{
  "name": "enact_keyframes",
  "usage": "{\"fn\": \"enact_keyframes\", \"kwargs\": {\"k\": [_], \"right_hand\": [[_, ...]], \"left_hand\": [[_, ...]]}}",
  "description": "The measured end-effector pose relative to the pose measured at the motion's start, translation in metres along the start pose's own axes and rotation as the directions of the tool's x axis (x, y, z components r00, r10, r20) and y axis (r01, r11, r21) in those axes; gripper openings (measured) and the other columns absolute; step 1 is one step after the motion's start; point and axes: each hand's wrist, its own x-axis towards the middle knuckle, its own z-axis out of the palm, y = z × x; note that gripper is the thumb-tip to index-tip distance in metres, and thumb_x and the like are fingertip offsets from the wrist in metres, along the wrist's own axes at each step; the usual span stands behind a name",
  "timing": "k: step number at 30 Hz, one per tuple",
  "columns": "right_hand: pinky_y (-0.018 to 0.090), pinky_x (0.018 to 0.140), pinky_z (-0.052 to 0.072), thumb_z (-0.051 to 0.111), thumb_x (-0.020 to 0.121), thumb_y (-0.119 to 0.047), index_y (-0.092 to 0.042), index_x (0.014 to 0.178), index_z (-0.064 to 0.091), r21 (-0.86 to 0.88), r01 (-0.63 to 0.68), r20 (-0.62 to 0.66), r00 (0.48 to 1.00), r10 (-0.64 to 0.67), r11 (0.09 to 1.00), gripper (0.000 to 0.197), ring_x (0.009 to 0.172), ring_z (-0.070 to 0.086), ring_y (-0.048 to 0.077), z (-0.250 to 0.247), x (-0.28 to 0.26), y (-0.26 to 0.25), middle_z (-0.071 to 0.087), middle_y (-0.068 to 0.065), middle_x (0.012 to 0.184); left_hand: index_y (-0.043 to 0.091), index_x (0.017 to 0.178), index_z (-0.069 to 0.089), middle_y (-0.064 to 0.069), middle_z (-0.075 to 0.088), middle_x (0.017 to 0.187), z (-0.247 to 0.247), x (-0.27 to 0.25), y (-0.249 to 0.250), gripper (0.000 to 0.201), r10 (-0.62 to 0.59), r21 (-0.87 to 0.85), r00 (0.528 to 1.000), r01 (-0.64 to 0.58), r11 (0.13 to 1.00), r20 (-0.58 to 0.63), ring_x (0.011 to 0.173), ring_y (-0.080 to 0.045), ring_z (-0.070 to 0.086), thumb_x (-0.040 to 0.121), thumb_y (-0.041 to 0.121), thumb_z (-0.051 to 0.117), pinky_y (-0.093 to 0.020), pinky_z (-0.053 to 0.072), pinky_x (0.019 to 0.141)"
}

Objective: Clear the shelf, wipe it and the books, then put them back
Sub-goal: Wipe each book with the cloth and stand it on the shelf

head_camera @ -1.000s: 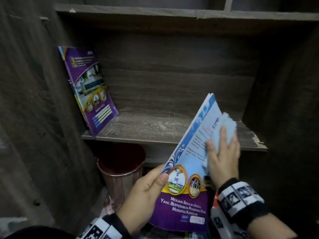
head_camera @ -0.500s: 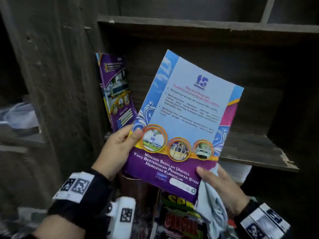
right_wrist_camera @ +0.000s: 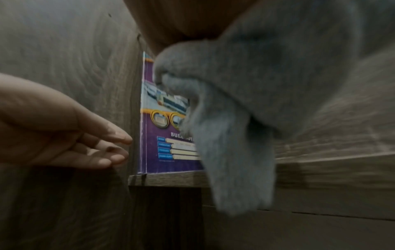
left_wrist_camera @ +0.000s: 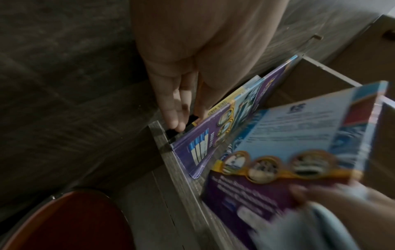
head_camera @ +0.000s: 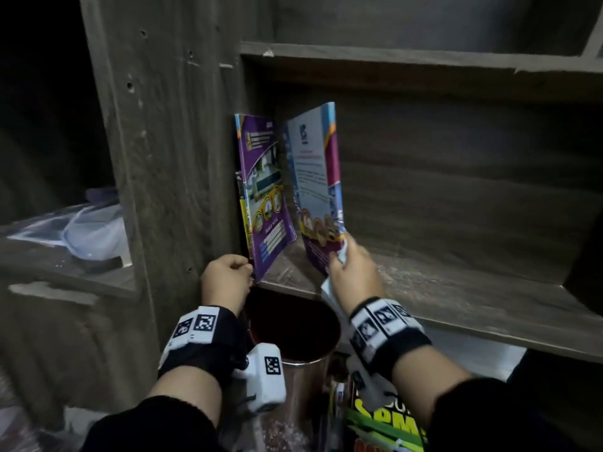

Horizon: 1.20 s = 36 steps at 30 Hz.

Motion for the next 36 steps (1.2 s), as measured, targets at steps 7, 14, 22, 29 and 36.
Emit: {"fn": "enact_keyframes", "kwargs": {"k": [7, 14, 22, 29, 36], "right_hand": [[0.035, 0.101, 0.040, 0.052, 0.096, -0.035, -0.030, 0.148, 0.031, 0.181, 0.028, 0.271, 0.960, -0.077, 0.983, 0.057, 0.124, 0.049, 0.030, 0.080, 0.038, -0.030, 0.049, 0.015, 0.136], [0.032, 0.109, 0.033, 0.063, 0.090, -0.029, -0.040, 0.150, 0.022, 0.377, -0.031, 0.427, 0.893, -0.144, 0.926, 0.073, 0.136, 0.038, 0.018, 0.105, 0.043, -0.014, 0.039, -0.001, 0.150], [0.029, 0.104, 0.034, 0.060, 0.093, -0.029, -0.033, 0.150, 0.027, 0.359, -0.051, 0.429, 0.896, -0.116, 0.932, 0.067, 0.133, 0.042, 0.020, 0.104, 0.036, -0.018, 0.045, 0.002, 0.145], [0.026, 0.095, 0.045, 0.064, 0.090, -0.013, -0.017, 0.126, 0.059, 0.479, -0.156, 0.493, 0.862, -0.118, 0.864, 0.037, 0.104, 0.060, 0.007, 0.046, -0.017, 0.017, 0.066, -0.003, 0.116], [0.018, 0.089, 0.038, 0.066, 0.090, -0.026, -0.025, 0.134, 0.053, 0.045, -0.246, 0.484, 0.853, 0.194, 0.968, 0.046, 0.119, 0.053, 0.008, -0.031, -0.105, 0.125, 0.056, -0.010, 0.129]], "left_hand": [[0.015, 0.090, 0.063, -0.005, 0.066, 0.077, 0.004, 0.010, -0.010, 0.024, -0.085, -0.030, 0.988, 0.090, 0.996, 0.131, 0.066, -0.019, 0.060, 0.089, -0.004, 0.048, -0.028, 0.047, 0.062], [0.025, 0.079, 0.063, -0.004, 0.068, 0.083, 0.004, 0.015, -0.016, 0.028, -0.102, 0.004, 0.981, 0.102, 0.995, 0.165, 0.072, -0.020, 0.059, 0.087, 0.000, 0.052, -0.028, 0.043, 0.066], [0.022, 0.077, 0.059, -0.009, 0.069, 0.092, 0.004, 0.012, -0.018, 0.023, -0.141, 0.048, 0.977, 0.135, 0.990, 0.158, 0.078, -0.025, 0.061, 0.087, 0.004, 0.049, -0.029, 0.045, 0.070], [0.004, 0.098, 0.069, -0.019, 0.070, 0.102, 0.010, -0.010, -0.022, 0.024, -0.167, 0.534, 0.935, -0.028, 0.845, 0.314, 0.096, -0.036, 0.066, 0.088, 0.014, 0.049, -0.044, 0.054, 0.084], [0.008, 0.111, 0.067, -0.010, 0.066, 0.113, 0.048, -0.063, -0.035, 0.030, -0.227, 0.746, 0.807, -0.342, 0.572, 0.545, 0.108, -0.032, 0.061, 0.091, 0.025, 0.052, -0.038, 0.048, 0.095]]}}
